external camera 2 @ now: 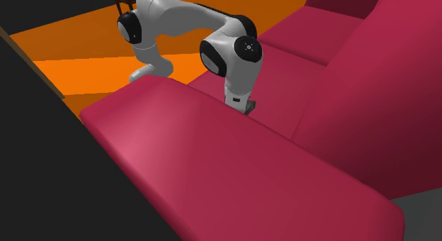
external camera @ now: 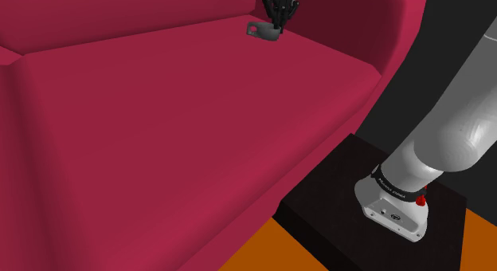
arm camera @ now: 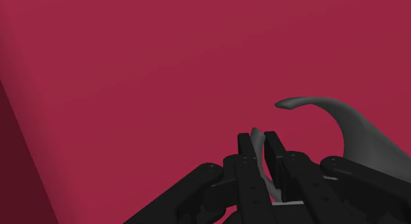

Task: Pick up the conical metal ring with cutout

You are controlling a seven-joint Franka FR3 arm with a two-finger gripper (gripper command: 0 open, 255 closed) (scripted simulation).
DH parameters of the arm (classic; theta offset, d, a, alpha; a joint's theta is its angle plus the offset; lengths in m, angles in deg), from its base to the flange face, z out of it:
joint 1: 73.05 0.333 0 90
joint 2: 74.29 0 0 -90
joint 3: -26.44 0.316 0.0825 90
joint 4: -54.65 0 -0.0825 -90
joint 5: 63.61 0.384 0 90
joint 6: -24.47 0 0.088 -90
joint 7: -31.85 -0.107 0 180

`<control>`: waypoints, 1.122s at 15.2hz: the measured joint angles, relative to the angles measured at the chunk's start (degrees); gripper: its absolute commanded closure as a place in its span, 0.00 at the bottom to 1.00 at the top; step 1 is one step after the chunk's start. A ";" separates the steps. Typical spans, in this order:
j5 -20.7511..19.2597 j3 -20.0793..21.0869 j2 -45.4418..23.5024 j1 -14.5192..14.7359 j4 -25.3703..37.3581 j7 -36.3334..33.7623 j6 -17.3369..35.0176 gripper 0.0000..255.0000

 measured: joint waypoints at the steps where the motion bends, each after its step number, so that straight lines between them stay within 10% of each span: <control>1: 0.00 -0.01 0.00 -0.01 0.01 0.00 0.01 1.00; 17: 0.36 -0.07 -2.10 -0.29 11.47 -1.37 -9.29 1.00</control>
